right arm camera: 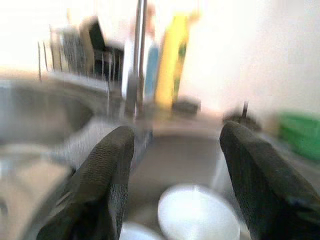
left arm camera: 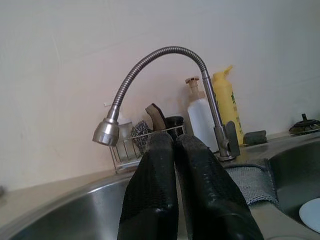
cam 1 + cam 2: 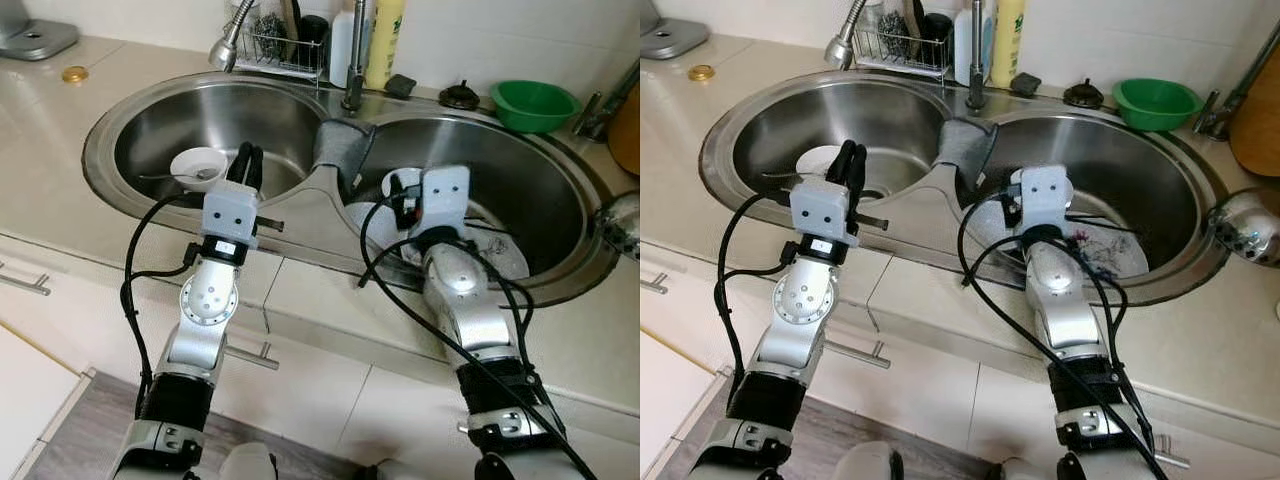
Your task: Kitchen organization
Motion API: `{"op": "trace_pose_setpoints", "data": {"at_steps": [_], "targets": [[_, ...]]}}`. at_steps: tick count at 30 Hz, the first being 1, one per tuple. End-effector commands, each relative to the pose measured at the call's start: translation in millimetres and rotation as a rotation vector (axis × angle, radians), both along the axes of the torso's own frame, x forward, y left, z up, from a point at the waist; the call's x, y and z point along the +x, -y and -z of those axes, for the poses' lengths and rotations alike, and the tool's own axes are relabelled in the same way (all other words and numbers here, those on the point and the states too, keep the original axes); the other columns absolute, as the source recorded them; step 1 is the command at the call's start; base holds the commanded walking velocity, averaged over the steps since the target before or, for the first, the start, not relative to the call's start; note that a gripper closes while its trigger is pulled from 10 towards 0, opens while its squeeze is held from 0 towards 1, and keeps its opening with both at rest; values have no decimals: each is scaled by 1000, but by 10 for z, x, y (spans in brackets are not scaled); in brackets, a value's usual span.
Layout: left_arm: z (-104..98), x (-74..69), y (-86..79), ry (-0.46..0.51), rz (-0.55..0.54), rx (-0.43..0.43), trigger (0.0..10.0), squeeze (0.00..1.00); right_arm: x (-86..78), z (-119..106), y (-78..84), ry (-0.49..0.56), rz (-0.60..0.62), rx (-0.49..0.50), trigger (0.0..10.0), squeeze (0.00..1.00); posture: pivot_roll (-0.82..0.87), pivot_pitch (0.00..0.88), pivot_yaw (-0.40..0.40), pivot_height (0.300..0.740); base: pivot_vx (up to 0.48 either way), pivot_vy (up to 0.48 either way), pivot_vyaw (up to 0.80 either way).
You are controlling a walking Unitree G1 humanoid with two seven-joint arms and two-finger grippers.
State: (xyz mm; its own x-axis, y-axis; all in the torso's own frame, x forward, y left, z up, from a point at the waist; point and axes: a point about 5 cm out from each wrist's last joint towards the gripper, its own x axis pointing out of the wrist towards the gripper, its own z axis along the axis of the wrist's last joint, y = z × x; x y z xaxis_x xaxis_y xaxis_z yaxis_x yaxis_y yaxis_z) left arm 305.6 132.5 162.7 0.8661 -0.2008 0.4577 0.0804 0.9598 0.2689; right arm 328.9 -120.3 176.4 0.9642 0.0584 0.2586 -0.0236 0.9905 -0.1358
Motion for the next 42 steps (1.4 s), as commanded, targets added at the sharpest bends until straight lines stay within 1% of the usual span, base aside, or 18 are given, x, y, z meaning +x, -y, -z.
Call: {"op": "trace_pose_setpoints", "data": {"at_steps": [1, 3, 4, 5, 6, 8, 11, 13, 25, 42], "targets": [[19, 2, 5, -16, 6, 3, 10000, 0, -21, -42, -31, 33, -1, -7, 10000, 0, 165, 0, -36, 740, 0, 480, 0], [19, 1, 5, -16, 5, 2, 10000, 0, -26, -55, -28, 50, 8, -17, 10000, 0, 165, 0, -36, 740, 0, 480, 0], [18, 1, 3, -17, 5, 3, 10000, 0, -36, -79, -29, 79, 13, -26, 10000, 0, 165, 0, -36, 740, 0, 480, 0], [18, 1, 3, -17, 5, 3, 10000, 0, -36, -79, -29, 79, 13, -26, 10000, 0, 165, 0, -36, 740, 0, 480, 0], [15, 1, -5, -14, 3, 4, 10000, 0, -53, -123, -34, 124, 21, -55, 10000, 0, 165, 0, -36, 740, 0, 480, 0], [9, -1, -12, -12, 3, 5, 10000, 0, -73, -165, -24, 172, 46, -103, 10000, 0, 171, 0, -36, 740, 0, 480, 0], [2, -1, -13, -11, 3, 5, 10000, 0, -89, -189, 2, 202, 77, -115, 10000, 0, 172, 0, -37, 740, 0, 480, 0], [-1, -2, -15, -11, 5, 4, 10000, 0, -98, -202, 52, 219, 117, -128, 10000, 0, 170, 0, -36, 740, 0, 480, 0], [-18, 3, -10, -7, 10, 7, 10000, 0, -143, -246, 102, 286, 184, -150, 10000, 0, 167, 0, -32, 740, 0, 480, 0], [-27, 2, -9, -2, 10, 7, 10000, 0, -152, -238, 104, 287, 183, -149, 10000, 0, 168, 0, -33, 740, 0, 480, 0]]}}
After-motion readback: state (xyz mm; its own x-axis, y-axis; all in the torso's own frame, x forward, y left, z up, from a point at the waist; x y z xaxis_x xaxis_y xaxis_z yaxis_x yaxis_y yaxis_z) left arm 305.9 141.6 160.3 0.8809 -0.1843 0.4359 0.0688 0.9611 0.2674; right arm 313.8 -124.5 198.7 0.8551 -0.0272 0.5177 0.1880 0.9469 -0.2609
